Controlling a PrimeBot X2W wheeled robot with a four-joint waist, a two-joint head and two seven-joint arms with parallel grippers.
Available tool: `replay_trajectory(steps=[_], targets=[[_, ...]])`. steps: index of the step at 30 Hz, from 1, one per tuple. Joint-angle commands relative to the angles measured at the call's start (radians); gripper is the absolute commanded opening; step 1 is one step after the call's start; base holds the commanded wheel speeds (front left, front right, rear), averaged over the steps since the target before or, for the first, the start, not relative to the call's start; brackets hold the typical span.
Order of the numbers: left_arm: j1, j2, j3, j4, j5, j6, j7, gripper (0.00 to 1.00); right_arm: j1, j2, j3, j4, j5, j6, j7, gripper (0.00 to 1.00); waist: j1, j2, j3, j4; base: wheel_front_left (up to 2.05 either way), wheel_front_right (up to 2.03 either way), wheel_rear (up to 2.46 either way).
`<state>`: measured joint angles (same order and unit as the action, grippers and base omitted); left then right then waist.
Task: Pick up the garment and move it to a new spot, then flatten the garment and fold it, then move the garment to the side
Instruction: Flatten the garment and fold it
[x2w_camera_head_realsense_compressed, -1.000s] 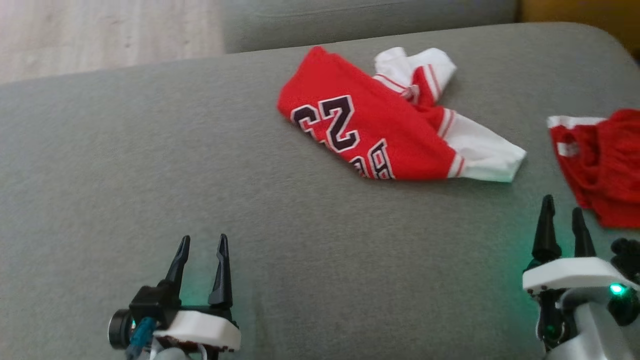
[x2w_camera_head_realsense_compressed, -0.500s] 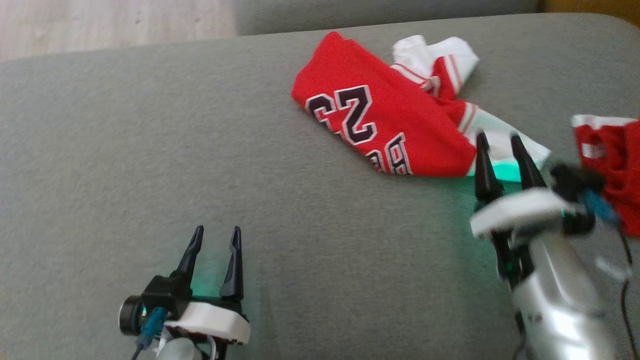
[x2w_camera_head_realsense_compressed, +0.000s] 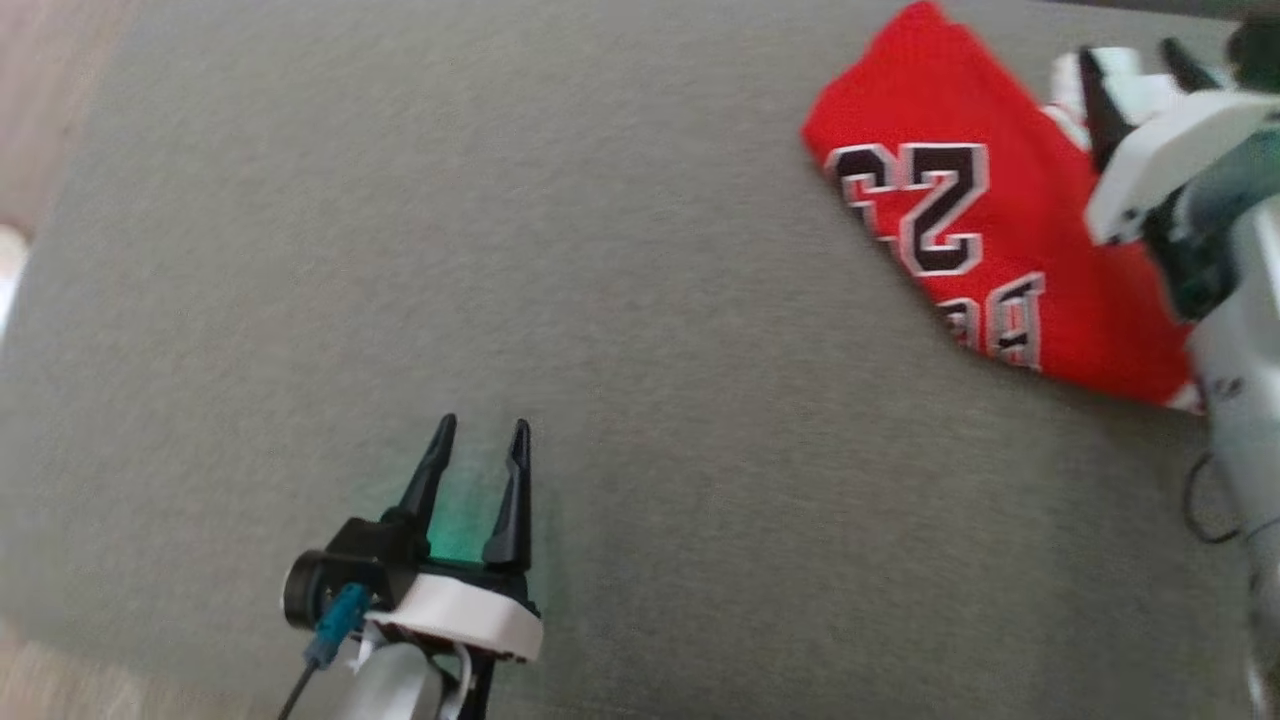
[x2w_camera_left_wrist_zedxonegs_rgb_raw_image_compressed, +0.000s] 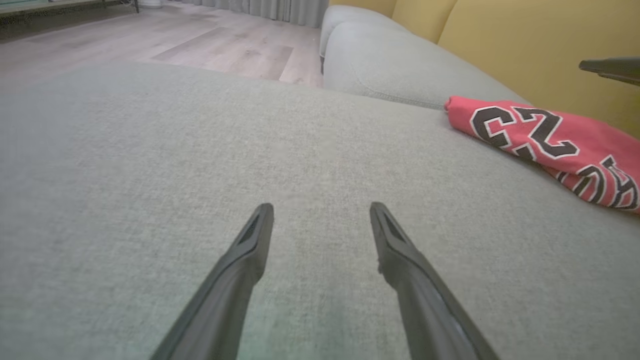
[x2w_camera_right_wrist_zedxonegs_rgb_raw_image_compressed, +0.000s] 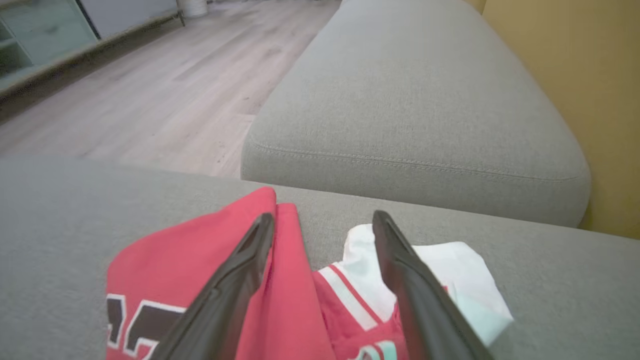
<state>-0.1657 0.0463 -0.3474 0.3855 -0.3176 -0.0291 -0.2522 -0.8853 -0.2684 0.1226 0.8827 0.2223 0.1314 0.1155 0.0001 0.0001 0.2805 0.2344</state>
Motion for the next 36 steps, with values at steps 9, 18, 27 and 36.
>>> replay_trajectory(steps=[9, 18, 27, 36], targets=[[-0.042, 0.004, -0.048, -0.046, -0.044, 0.027, -0.01, 1.0, -0.172, -0.078, -0.011, 0.15, -0.087, -0.001, 0.087, 1.0, -0.0001, -0.0001, 0.127, 0.183, 0.0, 0.0, 0.0], [-0.047, 0.004, -0.063, -0.056, -0.061, 0.041, -0.01, 1.0, -0.184, -0.082, -0.044, 0.265, -0.101, -0.001, 0.114, 0.87, -0.0001, -0.0001, 0.151, 0.222, 0.0, 0.0, 0.0], [-0.049, 0.004, -0.05, -0.054, -0.053, 0.043, -0.01, 1.0, -0.196, -0.042, -0.007, 0.23, -0.074, -0.001, -0.044, 0.0, -0.0001, -0.0001, 0.128, 0.198, 0.0, 0.0, 0.0], [-0.019, 0.004, 0.006, -0.045, -0.017, 0.038, -0.01, 1.0, -0.081, 0.139, 0.266, -0.006, 0.177, -0.001, -0.251, 0.0, -0.0001, -0.0001, 0.013, 0.121, 0.0, 0.0, 0.0]])
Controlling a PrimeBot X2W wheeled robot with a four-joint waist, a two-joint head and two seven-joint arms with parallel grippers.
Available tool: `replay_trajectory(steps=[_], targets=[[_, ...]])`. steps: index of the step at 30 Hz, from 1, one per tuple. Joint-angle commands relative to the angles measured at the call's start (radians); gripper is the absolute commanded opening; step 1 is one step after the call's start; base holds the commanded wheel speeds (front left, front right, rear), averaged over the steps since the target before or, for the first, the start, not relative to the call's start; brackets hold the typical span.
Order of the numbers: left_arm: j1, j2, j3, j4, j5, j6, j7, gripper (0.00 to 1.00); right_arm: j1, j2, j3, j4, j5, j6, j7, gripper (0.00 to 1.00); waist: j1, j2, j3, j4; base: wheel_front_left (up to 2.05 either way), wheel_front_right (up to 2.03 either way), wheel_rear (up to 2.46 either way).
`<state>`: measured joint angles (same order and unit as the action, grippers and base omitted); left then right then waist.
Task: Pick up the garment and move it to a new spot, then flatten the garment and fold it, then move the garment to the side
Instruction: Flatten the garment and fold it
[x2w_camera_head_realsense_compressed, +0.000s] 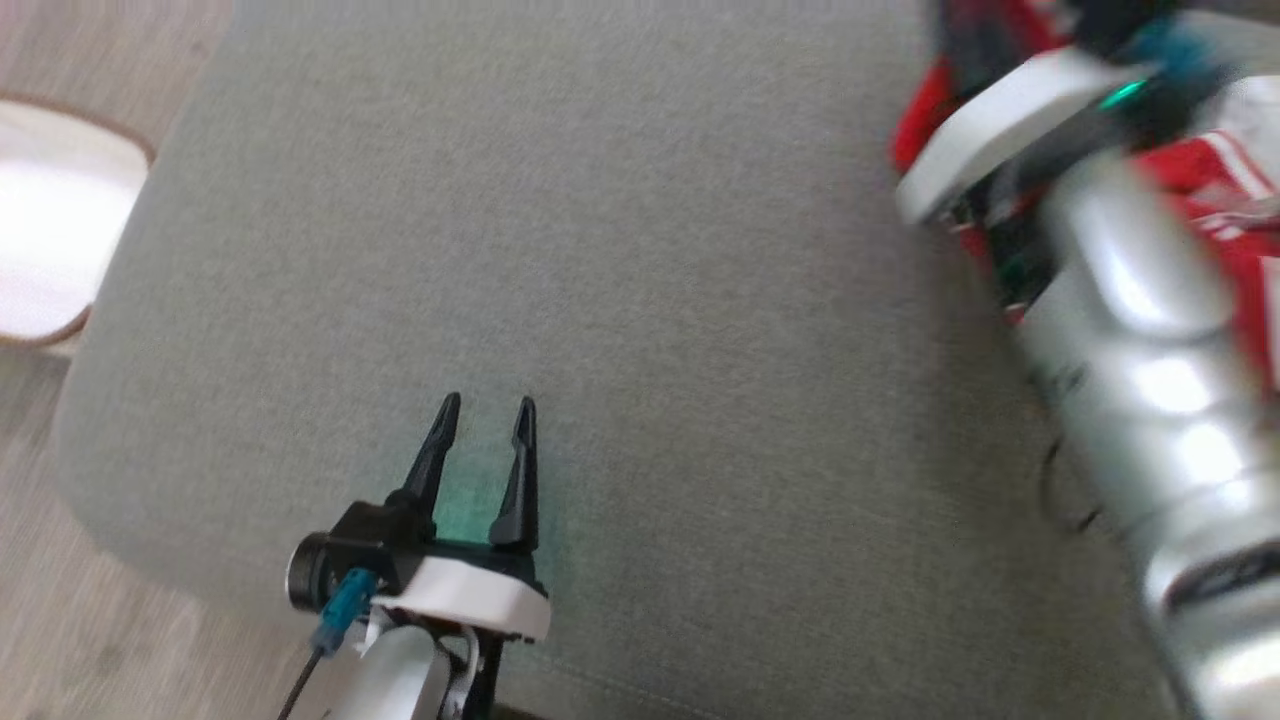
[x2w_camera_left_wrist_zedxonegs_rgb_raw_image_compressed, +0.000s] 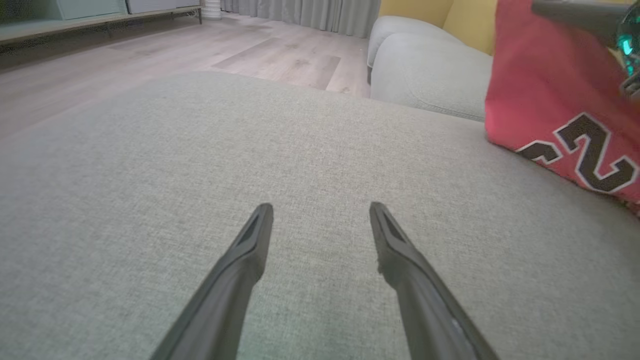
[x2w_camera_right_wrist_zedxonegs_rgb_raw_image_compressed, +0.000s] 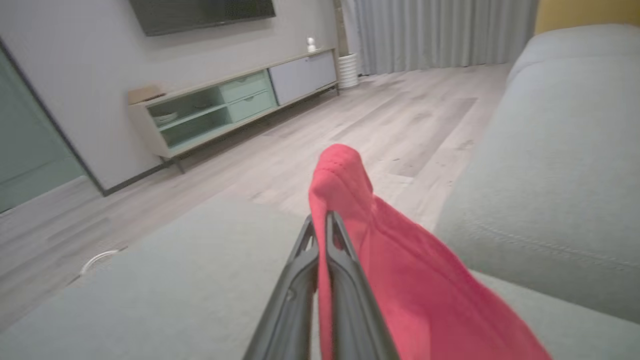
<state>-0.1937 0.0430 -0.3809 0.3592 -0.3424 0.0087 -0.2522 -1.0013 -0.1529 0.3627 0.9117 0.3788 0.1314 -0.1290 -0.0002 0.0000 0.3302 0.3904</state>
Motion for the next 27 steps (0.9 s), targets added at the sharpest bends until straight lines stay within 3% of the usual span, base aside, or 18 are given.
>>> replay_trajectory(steps=[1, 2, 3, 4, 9, 13, 19, 27], targets=[[0.014, 0.007, 0.047, -0.016, 0.013, -0.003, -0.01, 1.0, 0.068, 0.035, 0.085, -0.075, 0.058, -0.001, -0.005, 0.0, 0.0002, 0.0, -0.052, -0.046, 0.0, 0.0, 0.0], [0.018, 0.007, 0.053, -0.014, 0.018, -0.006, -0.01, 1.0, 0.105, 0.043, 0.154, -0.118, 0.094, -0.001, 0.006, 0.04, 0.0002, 0.0, -0.062, -0.054, 0.0, 0.0, 0.0], [0.022, 0.007, 0.058, -0.012, 0.022, -0.01, -0.01, 1.0, 0.146, 0.048, 0.233, -0.164, 0.137, -0.001, 0.026, 0.4, 0.0002, 0.0, -0.076, -0.064, 0.0, 0.0, 0.0], [0.025, 0.007, 0.062, -0.009, 0.026, -0.013, -0.01, 1.0, 0.186, 0.047, 0.309, -0.217, 0.185, -0.001, 0.046, 1.0, 0.0002, 0.0, -0.086, -0.071, 0.0, 0.0, 0.0], [0.041, 0.007, 0.091, 0.002, 0.043, -0.02, -0.01, 1.0, 0.326, -0.042, 0.627, -0.477, 0.418, -0.001, 0.105, 1.0, 0.0002, 0.0, -0.136, -0.11, 0.0, 0.0, 0.0], [0.06, 0.007, 0.118, 0.01, 0.06, -0.025, -0.01, 1.0, 0.348, -0.139, 0.721, -0.57, 0.539, -0.001, 0.07, 1.0, 0.0002, 0.0, -0.165, -0.143, 0.0, 0.0, 0.0], [0.081, 0.007, 0.146, 0.012, 0.071, -0.036, -0.01, 1.0, 0.337, -0.199, 0.606, -0.416, 0.537, -0.001, -0.057, 1.0, 0.0002, 0.0, -0.176, -0.186, 0.0, 0.0, 0.0], [0.075, 0.007, 0.133, 0.008, 0.067, -0.038, -0.01, 1.0, 0.283, -0.162, 0.366, -0.079, 0.418, -0.001, -0.11, 1.0, 0.0002, 0.0, -0.156, -0.204, 0.0, 0.0, 0.0]])
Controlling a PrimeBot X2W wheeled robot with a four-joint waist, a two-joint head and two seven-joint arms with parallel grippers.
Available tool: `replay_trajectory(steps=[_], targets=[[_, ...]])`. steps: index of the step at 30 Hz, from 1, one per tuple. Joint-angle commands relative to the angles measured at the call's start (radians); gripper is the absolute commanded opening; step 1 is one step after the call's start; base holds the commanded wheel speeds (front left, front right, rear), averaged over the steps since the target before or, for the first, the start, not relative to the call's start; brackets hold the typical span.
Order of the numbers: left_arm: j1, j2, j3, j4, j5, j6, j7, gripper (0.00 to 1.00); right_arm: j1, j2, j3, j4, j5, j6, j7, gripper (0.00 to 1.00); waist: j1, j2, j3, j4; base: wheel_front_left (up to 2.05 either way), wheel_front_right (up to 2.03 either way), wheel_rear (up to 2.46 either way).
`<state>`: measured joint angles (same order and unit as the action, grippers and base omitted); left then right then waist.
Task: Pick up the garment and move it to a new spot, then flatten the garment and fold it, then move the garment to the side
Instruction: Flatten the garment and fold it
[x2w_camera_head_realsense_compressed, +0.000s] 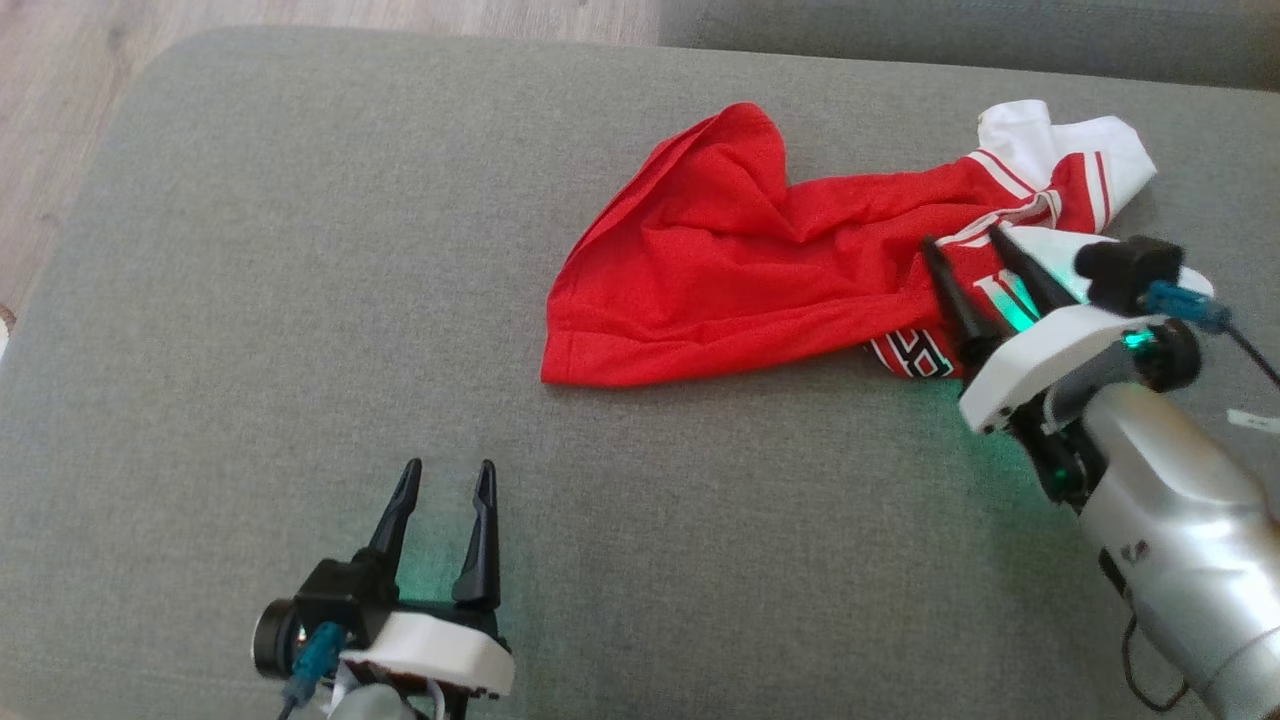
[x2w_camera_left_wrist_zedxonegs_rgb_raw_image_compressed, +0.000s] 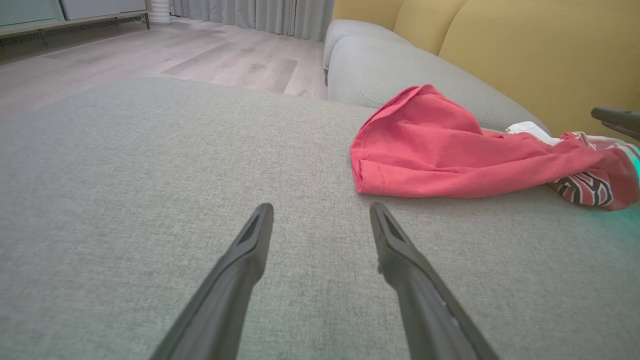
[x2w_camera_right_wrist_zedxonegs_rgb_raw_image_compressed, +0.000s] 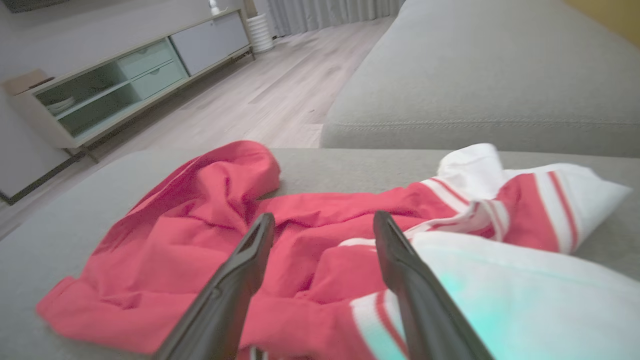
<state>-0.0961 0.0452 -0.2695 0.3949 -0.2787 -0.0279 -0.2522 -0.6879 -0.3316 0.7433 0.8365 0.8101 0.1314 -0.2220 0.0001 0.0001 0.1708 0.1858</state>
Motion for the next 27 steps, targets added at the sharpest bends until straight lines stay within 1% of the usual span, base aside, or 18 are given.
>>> replay_trajectory(steps=[1, 2, 3, 5, 11, 12, 14, 19, 20, 22, 24, 25, 26, 27], targets=[[-0.024, 0.005, 0.019, -0.028, 0.003, -0.002, -0.01, 1.0, -0.039, 0.025, -0.043, 0.03, -0.03, -0.001, -0.022, 1.0, -0.0001, -0.0001, 0.006, 0.002, 0.0, 0.0, 0.0], [-0.025, 0.005, 0.017, -0.029, 0.002, -0.002, -0.01, 1.0, -0.046, 0.035, -0.069, 0.063, -0.044, -0.001, -0.026, 1.0, -0.0001, -0.0001, 0.008, 0.004, 0.0, 0.0, 0.0], [-0.025, 0.005, 0.017, -0.029, 0.002, -0.002, -0.01, 1.0, -0.046, 0.035, -0.069, 0.063, -0.044, -0.001, -0.026, 1.0, -0.0001, -0.0001, 0.008, 0.004, 0.0, 0.0, 0.0], [-0.028, 0.005, 0.014, -0.029, 0.0, -0.002, -0.01, 1.0, -0.059, 0.058, -0.116, 0.119, -0.069, -0.001, -0.031, 1.0, -0.0001, -0.0001, 0.012, 0.007, 0.0, 0.0, 0.0], [-0.029, 0.005, 0.012, -0.026, -0.003, 0.0, -0.01, 1.0, -0.093, 0.106, -0.237, 0.256, -0.163, -0.001, -0.039, 1.0, -0.0001, -0.0001, 0.015, 0.016, 0.0, 0.0, 0.0], [-0.028, 0.005, 0.012, -0.026, -0.005, 0.002, -0.01, 1.0, -0.094, 0.113, -0.288, 0.262, -0.194, -0.001, -0.039, 1.0, -0.0001, -0.0001, 0.016, 0.016, 0.0, 0.0, 0.0], [-0.026, 0.005, 0.014, -0.027, -0.006, 0.003, -0.01, 1.0, -0.08, 0.121, -0.338, 0.262, -0.227, -0.001, -0.039, 1.0, -0.0001, -0.0001, 0.014, 0.015, 0.0, 0.0, 0.0], [-0.021, 0.005, 0.018, -0.025, -0.005, 0.002, -0.01, 1.0, -0.036, 0.149, -0.431, 0.262, -0.318, -0.001, -0.04, 1.0, -0.0001, -0.0001, 0.011, 0.005, 0.0, 0.0, 0.0], [-0.023, 0.005, 0.018, -0.024, -0.004, 0.002, -0.01, 1.0, -0.03, 0.155, -0.445, 0.265, -0.335, -0.001, -0.04, 0.9, -0.0001, -0.0001, 0.012, 0.004, 0.0, 0.0, 0.0], [-0.027, 0.005, 0.017, -0.021, -0.004, 0.0, -0.01, 1.0, -0.02, 0.167, -0.47, 0.273, -0.367, -0.001, -0.04, 0.63, -0.0001, -0.0001, 0.013, 0.001, 0.0, 0.0, 0.0], [-0.031, 0.005, 0.017, -0.021, -0.004, 0.0, -0.01, 1.0, -0.015, 0.176, -0.497, 0.276, -0.396, -0.001, -0.04, 0.49, -0.0001, -0.0001, 0.014, -0.001, 0.0, 0.0, 0.0], [-0.032, 0.005, 0.016, -0.021, -0.003, -0.001, -0.01, 1.0, -0.013, 0.18, -0.509, 0.277, -0.41, -0.001, -0.04, 0.37, -0.0001, -0.0001, 0.015, -0.001, 0.0, 0.0, 0.0], [-0.034, 0.005, 0.015, -0.021, -0.003, -0.001, -0.01, 1.0, -0.012, 0.183, -0.521, 0.277, -0.423, -0.001, -0.04, 0.06, -0.0001, -0.0001, 0.016, -0.001, 0.0, 0.0, 0.0], [-0.035, 0.005, 0.014, -0.021, -0.003, -0.002, -0.01, 1.0, -0.009, 0.186, -0.533, 0.278, -0.435, -0.001, -0.04, 0.0, -0.0001, -0.0001, 0.017, -0.001, 0.0, 0.0, 0.0]])
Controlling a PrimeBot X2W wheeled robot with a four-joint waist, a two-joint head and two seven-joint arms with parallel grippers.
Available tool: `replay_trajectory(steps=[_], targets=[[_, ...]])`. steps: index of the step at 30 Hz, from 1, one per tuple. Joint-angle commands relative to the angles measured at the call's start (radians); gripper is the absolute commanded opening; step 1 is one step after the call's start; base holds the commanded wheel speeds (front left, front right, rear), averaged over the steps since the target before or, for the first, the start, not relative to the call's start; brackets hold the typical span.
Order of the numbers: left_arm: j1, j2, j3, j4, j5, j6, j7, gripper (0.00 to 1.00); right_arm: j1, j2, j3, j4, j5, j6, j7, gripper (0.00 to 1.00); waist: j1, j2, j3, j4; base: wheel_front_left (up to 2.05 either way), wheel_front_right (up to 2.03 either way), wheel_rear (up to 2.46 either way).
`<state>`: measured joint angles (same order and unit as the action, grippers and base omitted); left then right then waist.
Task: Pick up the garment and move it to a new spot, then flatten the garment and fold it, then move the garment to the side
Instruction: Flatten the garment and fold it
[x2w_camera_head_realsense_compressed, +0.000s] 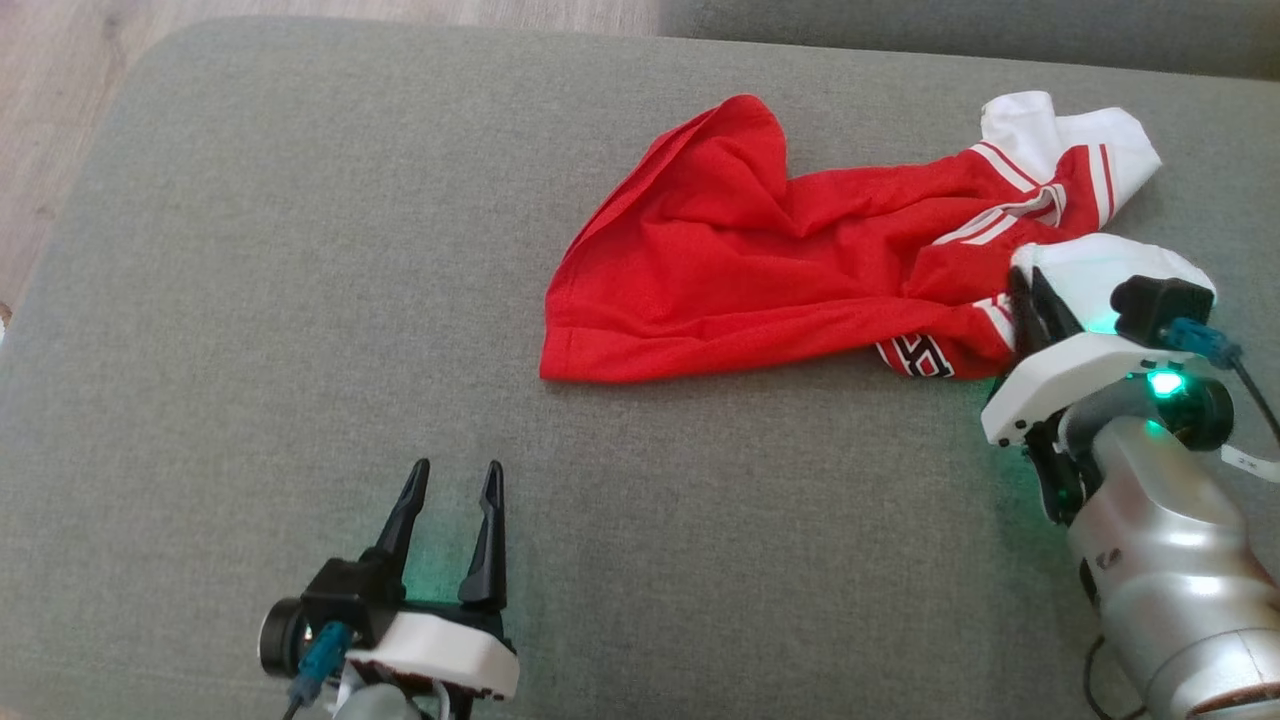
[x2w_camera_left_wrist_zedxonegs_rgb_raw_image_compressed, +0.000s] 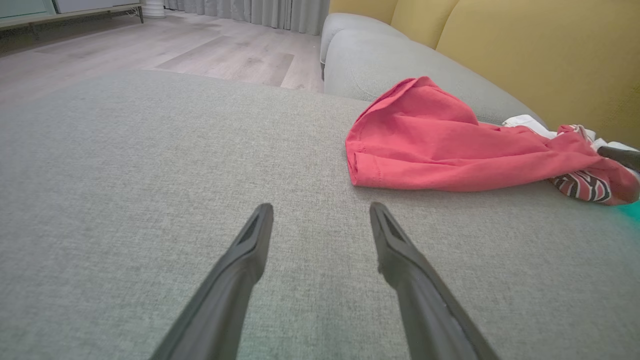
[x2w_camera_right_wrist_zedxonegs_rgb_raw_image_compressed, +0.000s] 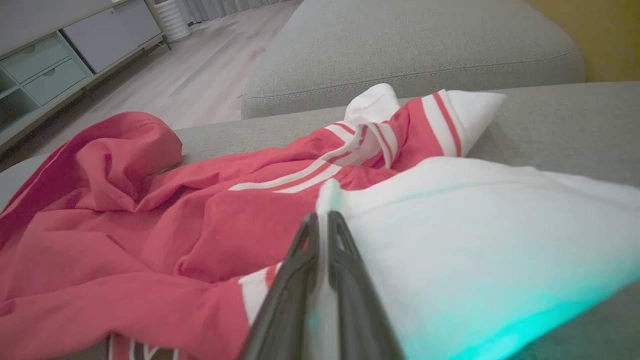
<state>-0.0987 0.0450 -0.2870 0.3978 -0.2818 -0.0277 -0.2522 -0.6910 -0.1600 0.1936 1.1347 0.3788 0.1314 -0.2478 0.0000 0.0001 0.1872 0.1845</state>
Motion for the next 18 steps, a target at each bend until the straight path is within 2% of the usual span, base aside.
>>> replay_trajectory(steps=[1, 3, 6, 11, 16, 17, 18], targets=[[-0.033, 0.005, 0.032, -0.023, 0.001, -0.002, -0.01, 1.0, -0.003, 0.017, 0.006, -0.021, -0.015, -0.001, -0.014, 0.0, 0.0, -0.0001, 0.0, 0.0, 0.0, 0.0, 0.0], [-0.031, 0.005, 0.033, -0.021, 0.001, -0.002, -0.01, 1.0, 0.003, 0.021, -0.023, -0.038, -0.034, -0.001, -0.014, 0.0, 0.0, -0.0001, -0.002, -0.001, 0.0, 0.0, 0.0], [-0.025, 0.005, 0.042, -0.017, 0.006, -0.002, -0.01, 1.0, 0.027, 0.029, -0.075, -0.128, -0.068, -0.001, -0.014, 0.0, 0.0, -0.0001, -0.017, -0.011, 0.0, 0.0, 0.0], [-0.007, 0.005, 0.065, -0.018, 0.019, -0.007, -0.01, 1.0, 0.149, 0.063, -0.134, -0.398, -0.132, -0.001, -0.014, 0.0, 0.0, -0.0001, -0.056, -0.051, 0.0, 0.0, 0.0], [0.013, 0.005, 0.083, -0.017, 0.026, -0.011, -0.01, 1.0, 0.364, 0.096, -0.168, -0.674, -0.152, -0.001, -0.014, 0.0, 0.0, -0.0001, -0.092, -0.103, 0.0, 0.0, 0.0], [0.017, 0.005, 0.086, -0.016, 0.028, -0.011, -0.01, 1.0, 0.414, 0.101, -0.197, -0.723, -0.148, -0.001, -0.014, 0.38, 0.0, -0.0001, -0.098, -0.114, 0.0, 0.0, 0.0], [0.021, 0.005, 0.089, -0.015, 0.029, -0.01, -0.01, 1.0, 0.465, 0.105, -0.226, -0.76, -0.142, -0.001, -0.014, 0.91, 0.0, -0.0001, -0.104, -0.124, 0.0, 0.0, 0.0]])
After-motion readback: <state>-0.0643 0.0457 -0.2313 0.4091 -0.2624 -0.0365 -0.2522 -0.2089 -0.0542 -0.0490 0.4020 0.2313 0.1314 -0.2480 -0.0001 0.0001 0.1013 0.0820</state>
